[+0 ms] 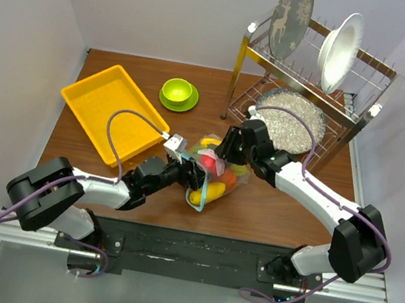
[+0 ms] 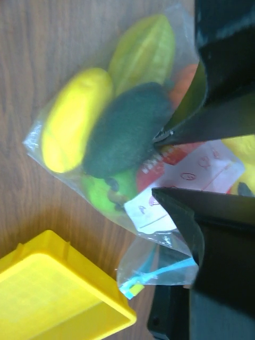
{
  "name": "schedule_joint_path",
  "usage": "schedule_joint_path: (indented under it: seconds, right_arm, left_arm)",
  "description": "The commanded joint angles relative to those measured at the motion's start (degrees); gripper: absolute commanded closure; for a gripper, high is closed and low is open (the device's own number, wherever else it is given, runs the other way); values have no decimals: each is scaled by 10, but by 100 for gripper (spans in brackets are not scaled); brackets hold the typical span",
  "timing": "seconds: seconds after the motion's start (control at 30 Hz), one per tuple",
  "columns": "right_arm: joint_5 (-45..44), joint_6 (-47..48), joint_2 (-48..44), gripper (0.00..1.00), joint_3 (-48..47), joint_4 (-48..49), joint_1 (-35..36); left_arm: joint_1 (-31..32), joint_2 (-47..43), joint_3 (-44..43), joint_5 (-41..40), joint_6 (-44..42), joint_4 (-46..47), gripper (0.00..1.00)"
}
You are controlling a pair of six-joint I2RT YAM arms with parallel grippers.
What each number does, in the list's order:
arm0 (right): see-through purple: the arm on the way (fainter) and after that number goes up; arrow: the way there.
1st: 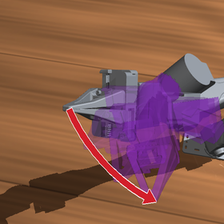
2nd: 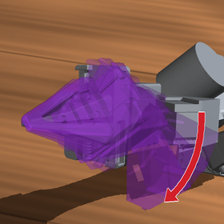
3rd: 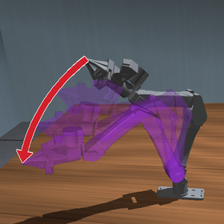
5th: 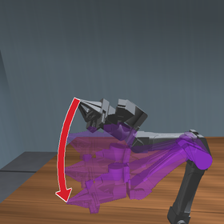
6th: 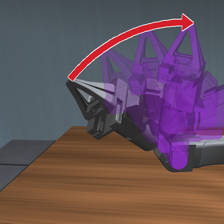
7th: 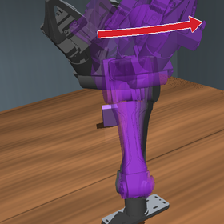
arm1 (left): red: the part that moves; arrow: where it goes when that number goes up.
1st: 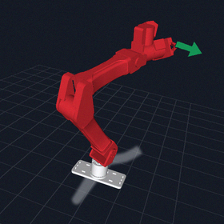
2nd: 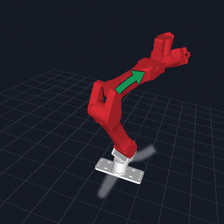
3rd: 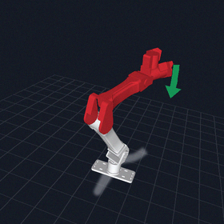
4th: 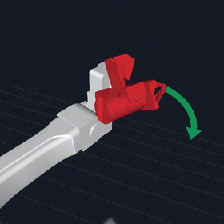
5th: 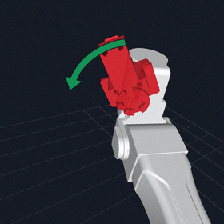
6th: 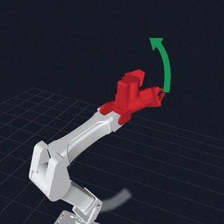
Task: Open the zip-top bag and remove the fake food
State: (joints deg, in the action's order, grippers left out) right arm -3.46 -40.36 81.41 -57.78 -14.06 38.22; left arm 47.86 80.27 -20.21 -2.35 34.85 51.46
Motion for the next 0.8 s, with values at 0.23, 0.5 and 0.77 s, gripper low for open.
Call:
schedule_joint_path:
  seconds: [0.23,0.5,0.77]
  right_arm:
    - [-27,-17,-16,90,32,18,62]
    - [-23,-8,-14,100,40,17,79]
    - [-66,5,-27,100,46,-10,78]
  left_arm:
    - [23,17,-33,-59,-29,-3,9]
    - [51,38,-79,-155,-29,-73,6]
    - [57,28,-88,-184,-16,-97,36]
